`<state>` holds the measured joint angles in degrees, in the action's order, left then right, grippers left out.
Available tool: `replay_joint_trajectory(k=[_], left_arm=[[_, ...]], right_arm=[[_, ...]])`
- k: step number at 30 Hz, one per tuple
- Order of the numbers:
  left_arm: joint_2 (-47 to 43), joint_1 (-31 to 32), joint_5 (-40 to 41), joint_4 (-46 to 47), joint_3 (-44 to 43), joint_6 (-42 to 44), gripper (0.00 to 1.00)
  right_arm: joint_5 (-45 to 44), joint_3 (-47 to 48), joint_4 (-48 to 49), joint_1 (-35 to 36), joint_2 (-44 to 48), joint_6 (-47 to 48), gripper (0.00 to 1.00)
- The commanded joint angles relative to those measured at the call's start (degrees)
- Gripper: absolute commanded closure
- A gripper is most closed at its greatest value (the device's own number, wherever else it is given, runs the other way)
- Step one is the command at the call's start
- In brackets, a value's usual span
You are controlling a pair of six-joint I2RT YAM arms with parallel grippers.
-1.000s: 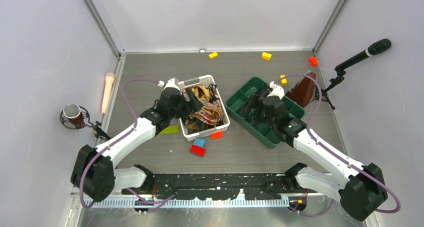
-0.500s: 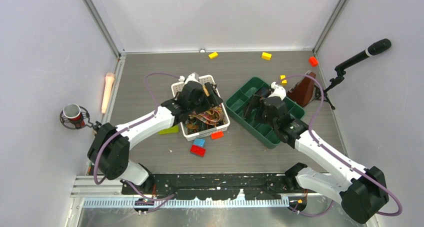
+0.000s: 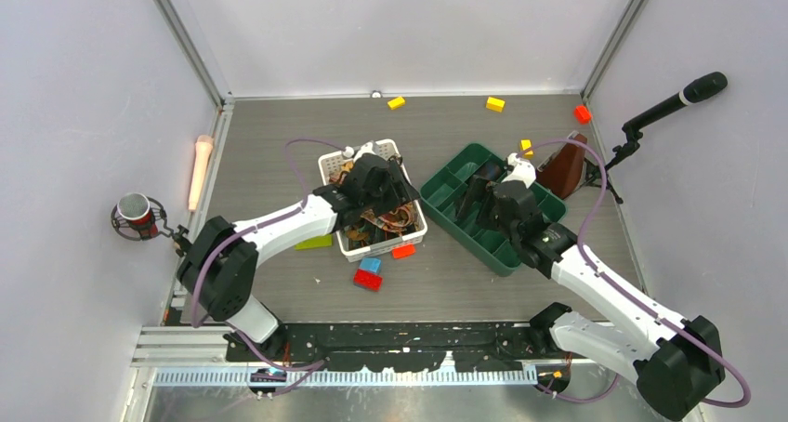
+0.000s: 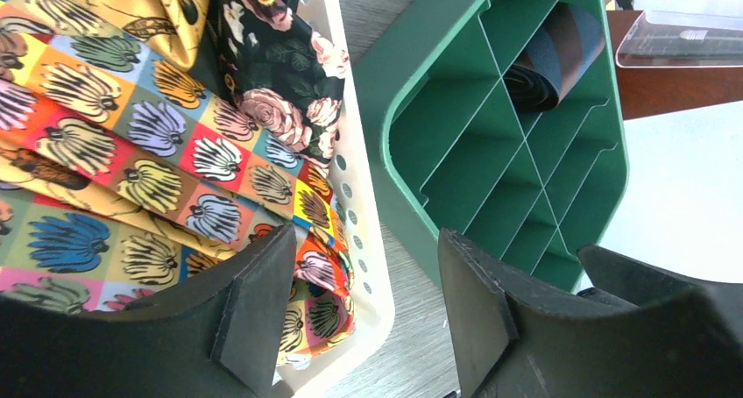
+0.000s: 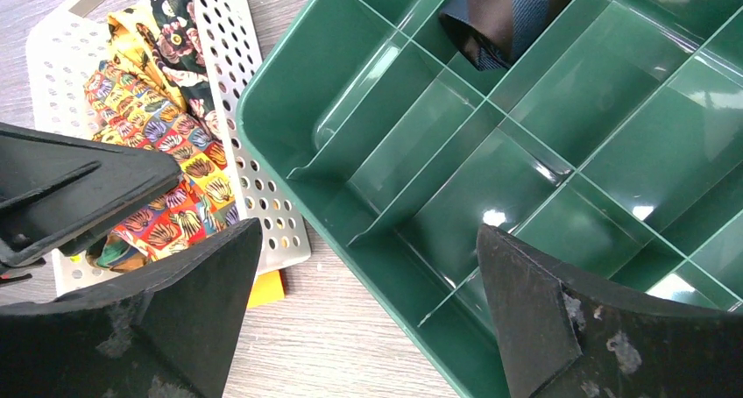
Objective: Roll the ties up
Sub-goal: Pick up the tie from the bin.
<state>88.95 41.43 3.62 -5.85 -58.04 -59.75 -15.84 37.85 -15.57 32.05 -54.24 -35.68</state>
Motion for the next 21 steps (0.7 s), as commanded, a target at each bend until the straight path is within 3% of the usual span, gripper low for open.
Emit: replay_joint_trajectory(k=[1, 14, 21], left_arm=[[2.0, 0.6, -1.6, 1.8, -2.8, -1.0, 0.38], [-6.4, 5.0, 4.1, -4.2, -0.9, -3.1, 0.33], [-5.4, 5.4, 3.3, -4.2, -0.1, -4.7, 0.33]], right_arm=[[-1.7, 0.5, 0.5, -0.2, 1.5, 0.7, 0.00], [-2.1, -0.6, 0.5, -0.1, 2.3, 0.2, 0.00], [-2.0, -0.7, 0.6, -0.1, 2.5, 0.2, 0.00]])
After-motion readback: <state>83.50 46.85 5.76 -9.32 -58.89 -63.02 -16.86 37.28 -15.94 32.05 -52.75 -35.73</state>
